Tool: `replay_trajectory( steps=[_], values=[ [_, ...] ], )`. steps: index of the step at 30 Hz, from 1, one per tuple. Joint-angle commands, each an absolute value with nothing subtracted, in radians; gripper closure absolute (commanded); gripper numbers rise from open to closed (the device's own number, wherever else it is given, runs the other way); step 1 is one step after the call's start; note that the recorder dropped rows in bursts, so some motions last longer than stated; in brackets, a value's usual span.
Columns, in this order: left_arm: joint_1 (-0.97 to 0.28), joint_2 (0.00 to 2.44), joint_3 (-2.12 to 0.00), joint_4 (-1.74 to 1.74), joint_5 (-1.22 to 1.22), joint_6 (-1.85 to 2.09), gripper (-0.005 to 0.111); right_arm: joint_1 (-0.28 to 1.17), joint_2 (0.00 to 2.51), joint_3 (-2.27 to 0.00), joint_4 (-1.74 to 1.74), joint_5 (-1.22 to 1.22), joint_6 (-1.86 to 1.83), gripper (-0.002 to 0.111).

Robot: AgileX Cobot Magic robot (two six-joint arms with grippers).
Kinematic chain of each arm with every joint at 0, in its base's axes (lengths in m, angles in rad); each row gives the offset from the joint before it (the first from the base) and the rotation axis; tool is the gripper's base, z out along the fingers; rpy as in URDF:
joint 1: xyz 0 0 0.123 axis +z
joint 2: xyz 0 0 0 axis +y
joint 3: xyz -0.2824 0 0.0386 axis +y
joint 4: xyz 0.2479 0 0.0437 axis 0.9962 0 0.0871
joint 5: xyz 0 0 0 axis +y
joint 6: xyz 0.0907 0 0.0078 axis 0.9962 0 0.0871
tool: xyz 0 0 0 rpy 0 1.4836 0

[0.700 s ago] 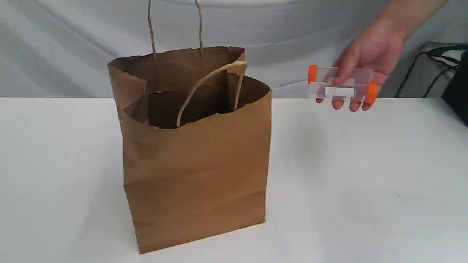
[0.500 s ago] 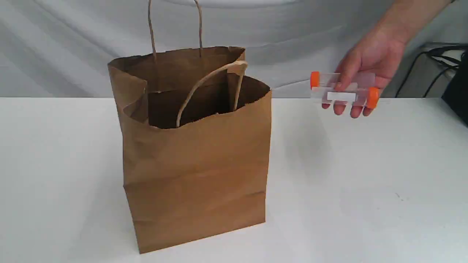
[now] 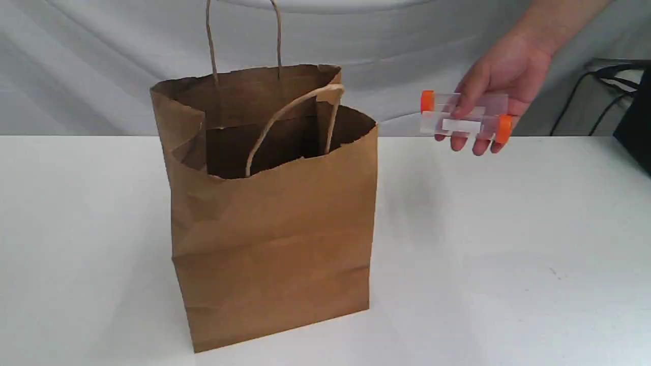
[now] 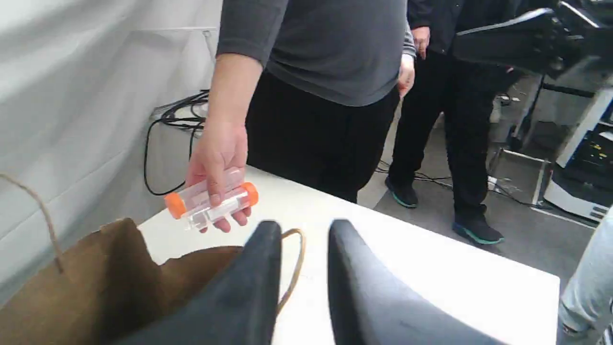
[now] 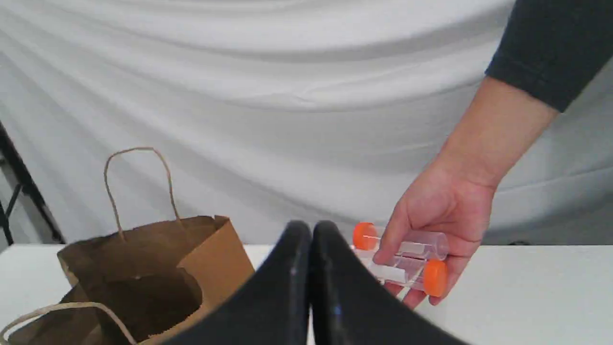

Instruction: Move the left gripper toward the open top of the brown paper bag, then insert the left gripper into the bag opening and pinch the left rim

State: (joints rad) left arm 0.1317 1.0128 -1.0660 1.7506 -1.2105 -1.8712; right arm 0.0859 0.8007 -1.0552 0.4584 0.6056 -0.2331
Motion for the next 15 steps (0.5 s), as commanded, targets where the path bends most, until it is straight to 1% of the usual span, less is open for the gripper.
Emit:
replay_trajectory(
  steps=[1, 7, 11, 13, 15],
  values=[
    [0.074, 1.039, -1.054, 1.744, -1.192, -1.803, 0.087, 0.08, 0.922, -1.209, 0.449, 0.719, -0.282, 0.108],
    [-0.041, 1.088, -0.924, 1.744, -1.131, -1.698, 0.087, 0.08, 1.081, -1.394, 0.462, 0.804, -0.304, 0.108],
    [-0.124, 1.107, -0.829, 1.744, -1.006, -1.596, 0.085, 0.08, 1.15, -1.461, 0.466, 0.854, -0.32, 0.108],
    [-0.161, 1.107, -0.8, 1.744, -0.931, -1.582, 0.078, 0.08, 1.178, -1.471, 0.481, 0.866, -0.344, 0.108],
    [-0.196, 1.107, -0.783, 1.744, -0.851, -1.566, 0.065, 0.08, 1.195, -1.473, 0.483, 0.868, -0.346, 0.108]
  ],
)
